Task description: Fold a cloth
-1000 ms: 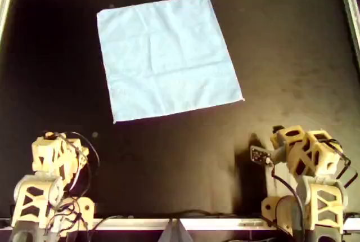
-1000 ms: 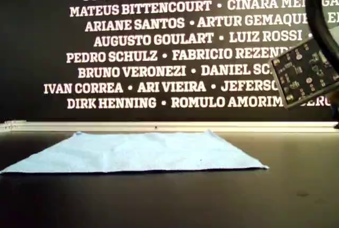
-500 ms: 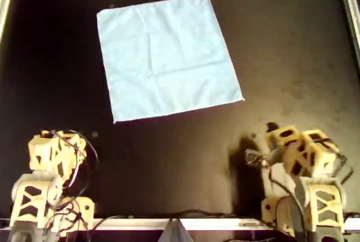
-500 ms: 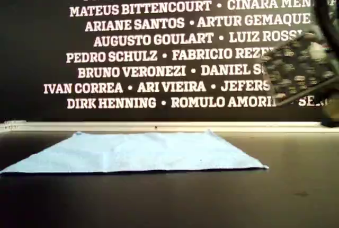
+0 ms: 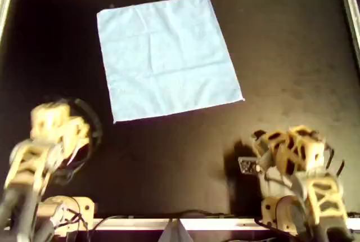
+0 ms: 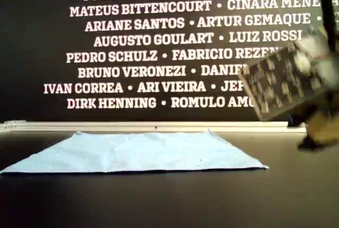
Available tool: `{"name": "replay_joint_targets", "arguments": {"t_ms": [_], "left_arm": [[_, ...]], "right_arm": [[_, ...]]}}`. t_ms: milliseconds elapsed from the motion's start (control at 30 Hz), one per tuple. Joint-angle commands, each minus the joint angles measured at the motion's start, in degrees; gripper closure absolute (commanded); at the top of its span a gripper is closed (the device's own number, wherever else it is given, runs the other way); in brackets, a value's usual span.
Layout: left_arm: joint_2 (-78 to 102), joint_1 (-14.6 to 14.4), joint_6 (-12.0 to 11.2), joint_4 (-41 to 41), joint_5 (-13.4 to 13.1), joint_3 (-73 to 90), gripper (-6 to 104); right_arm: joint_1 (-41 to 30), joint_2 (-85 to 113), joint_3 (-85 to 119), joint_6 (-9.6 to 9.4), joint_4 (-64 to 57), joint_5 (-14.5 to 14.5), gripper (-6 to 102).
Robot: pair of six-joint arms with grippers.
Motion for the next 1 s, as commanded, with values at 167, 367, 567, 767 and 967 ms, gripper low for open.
{"name": "replay_joint_targets", "arguments": {"t_ms": [167, 367, 567, 767, 967], "left_arm": [[-9.4, -25.6, -2.4, -1.5, -0.7, -10.4, 25], [-11.2, -25.6, -9.4, -8.5, -0.8, -9.5, 25], [-23.1, -25.6, -9.7, -15.4, -0.9, -10.5, 26], [-27.6, -25.5, -9.8, -20.4, -6.2, -10.6, 26], [-27.7, -26.0, -9.8, -23.5, -19.3, -10.6, 26]], "right_arm": [[2.8, -39.2, -27.2, 0.53, -4.0, -0.4, 46], [4.6, -45.7, -32.4, 0.26, -4.1, -0.4, 31], [6.2, -46.6, -32.6, 0.18, -4.8, -0.4, 29], [6.2, -50.1, -32.5, 0.62, -12.0, -0.3, 30], [6.2, -57.4, -35.9, 0.97, -14.0, -0.3, 30]]}}
